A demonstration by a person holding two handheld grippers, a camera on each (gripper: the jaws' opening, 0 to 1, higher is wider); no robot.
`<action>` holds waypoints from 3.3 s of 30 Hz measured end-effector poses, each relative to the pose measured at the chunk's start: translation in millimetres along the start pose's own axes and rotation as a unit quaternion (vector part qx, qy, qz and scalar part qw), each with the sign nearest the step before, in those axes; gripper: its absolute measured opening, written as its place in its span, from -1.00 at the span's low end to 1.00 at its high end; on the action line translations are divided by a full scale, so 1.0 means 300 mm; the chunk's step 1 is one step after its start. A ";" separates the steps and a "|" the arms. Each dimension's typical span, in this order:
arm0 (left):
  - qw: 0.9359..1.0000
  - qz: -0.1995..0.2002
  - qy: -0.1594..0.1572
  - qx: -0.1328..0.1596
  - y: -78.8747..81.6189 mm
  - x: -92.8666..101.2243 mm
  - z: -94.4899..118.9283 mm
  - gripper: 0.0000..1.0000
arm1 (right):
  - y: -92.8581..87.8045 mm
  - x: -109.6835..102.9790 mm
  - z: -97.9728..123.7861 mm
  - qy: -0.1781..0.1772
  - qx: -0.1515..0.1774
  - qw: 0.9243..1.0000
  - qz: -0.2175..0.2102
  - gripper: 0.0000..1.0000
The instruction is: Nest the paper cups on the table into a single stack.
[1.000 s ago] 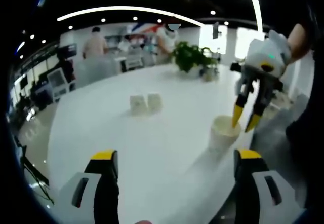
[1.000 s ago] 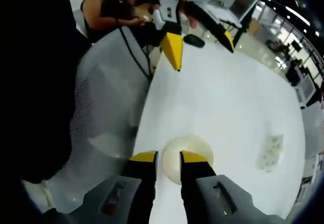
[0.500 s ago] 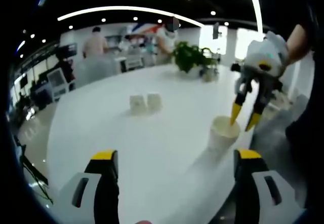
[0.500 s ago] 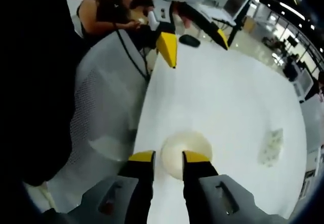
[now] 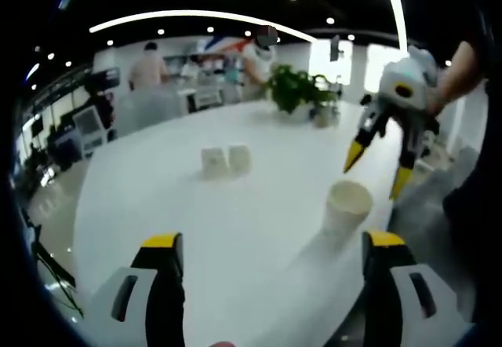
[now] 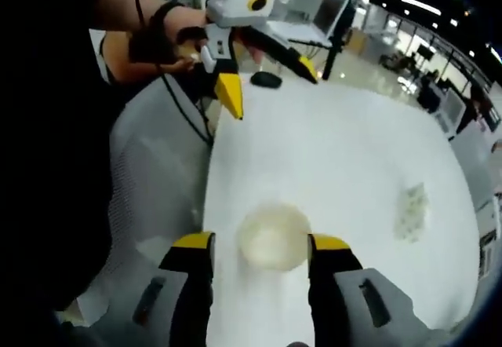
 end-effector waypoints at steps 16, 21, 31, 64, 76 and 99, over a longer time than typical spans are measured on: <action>1.000 -0.005 -0.001 0.004 0.024 -0.005 0.003 0.87 | -0.105 0.054 0.085 -0.102 0.054 0.988 -0.106 0.22; 1.000 -0.005 -0.002 0.004 0.033 -0.015 0.005 0.87 | -0.161 0.083 0.146 -0.157 0.082 0.970 -0.164 0.28; 1.000 -0.004 0.000 0.007 0.053 -0.033 0.003 0.86 | -0.232 0.127 0.243 -0.230 0.121 0.942 -0.213 0.52; 1.000 -0.025 0.002 0.007 0.091 -0.055 -0.052 0.78 | -0.288 0.133 0.201 -0.236 0.126 0.938 -0.221 1.00; 1.000 -0.004 0.004 0.013 0.168 -0.099 -0.214 0.79 | -0.310 0.155 0.175 -0.223 0.150 0.941 -0.208 1.00; 0.995 -0.076 -0.047 -0.041 0.373 -0.152 -0.708 0.78 | -0.427 0.193 0.175 -0.202 0.159 0.942 -0.215 1.00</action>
Point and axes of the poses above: the point that each gripper's makers call its tool centre point, and the gripper's own axes: z roughly backward along the fingers, x roughly to its right, y roughly out of its top, the point moved 10 cm from there along z, roughly backward along the fingers, and after that the axes turned 6 degrees about -z, right-handed, at the moved point
